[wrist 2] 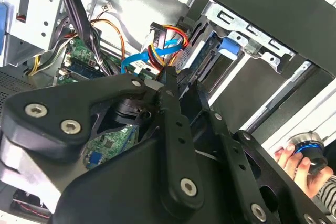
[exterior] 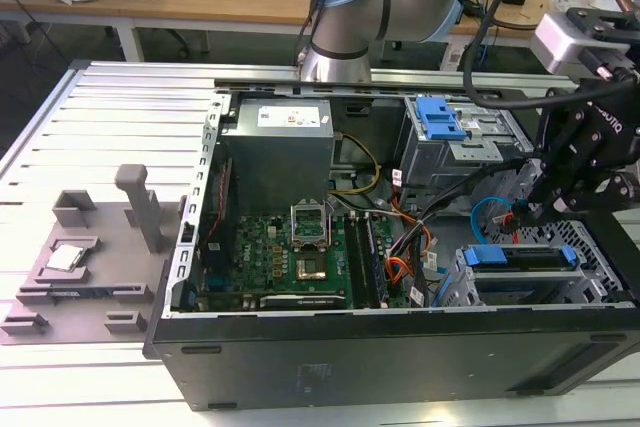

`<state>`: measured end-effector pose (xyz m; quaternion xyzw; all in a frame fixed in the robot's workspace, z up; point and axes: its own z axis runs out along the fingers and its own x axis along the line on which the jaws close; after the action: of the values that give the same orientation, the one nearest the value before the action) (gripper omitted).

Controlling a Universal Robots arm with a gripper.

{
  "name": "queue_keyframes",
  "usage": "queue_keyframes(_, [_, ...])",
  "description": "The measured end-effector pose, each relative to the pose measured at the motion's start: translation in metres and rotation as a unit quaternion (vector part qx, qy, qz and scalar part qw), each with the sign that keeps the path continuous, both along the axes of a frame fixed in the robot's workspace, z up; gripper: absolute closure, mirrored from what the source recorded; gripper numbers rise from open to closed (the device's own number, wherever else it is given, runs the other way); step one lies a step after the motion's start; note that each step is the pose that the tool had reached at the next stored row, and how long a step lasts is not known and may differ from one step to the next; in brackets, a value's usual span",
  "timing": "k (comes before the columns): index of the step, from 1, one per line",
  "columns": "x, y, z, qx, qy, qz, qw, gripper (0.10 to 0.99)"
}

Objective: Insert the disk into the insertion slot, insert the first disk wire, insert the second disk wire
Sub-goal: 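Insert the first disk wire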

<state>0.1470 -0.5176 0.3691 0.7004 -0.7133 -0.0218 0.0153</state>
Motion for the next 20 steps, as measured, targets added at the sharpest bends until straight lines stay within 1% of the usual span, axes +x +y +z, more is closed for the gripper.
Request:
queue_keyframes(6, [-0.0003,-0.0001,-0.0082,-0.0001,0.0,0.0,1.0,0.784])
queue_keyframes(12, [-0.0003,-0.0001,-0.0086,-0.0005,0.0,0.0,1.0,0.784])
queue_keyframes(13, [-0.0003,-0.0001,-0.0086,-0.0006,0.0,0.0,1.0,0.8])
queue_keyframes(14, [-0.0003,-0.0001,-0.0086,-0.0006,0.0,0.0,1.0,0.918])
queue_keyframes(20, [-0.0003,-0.0001,-0.0086,-0.0008,0.0,0.0,1.0,0.918])
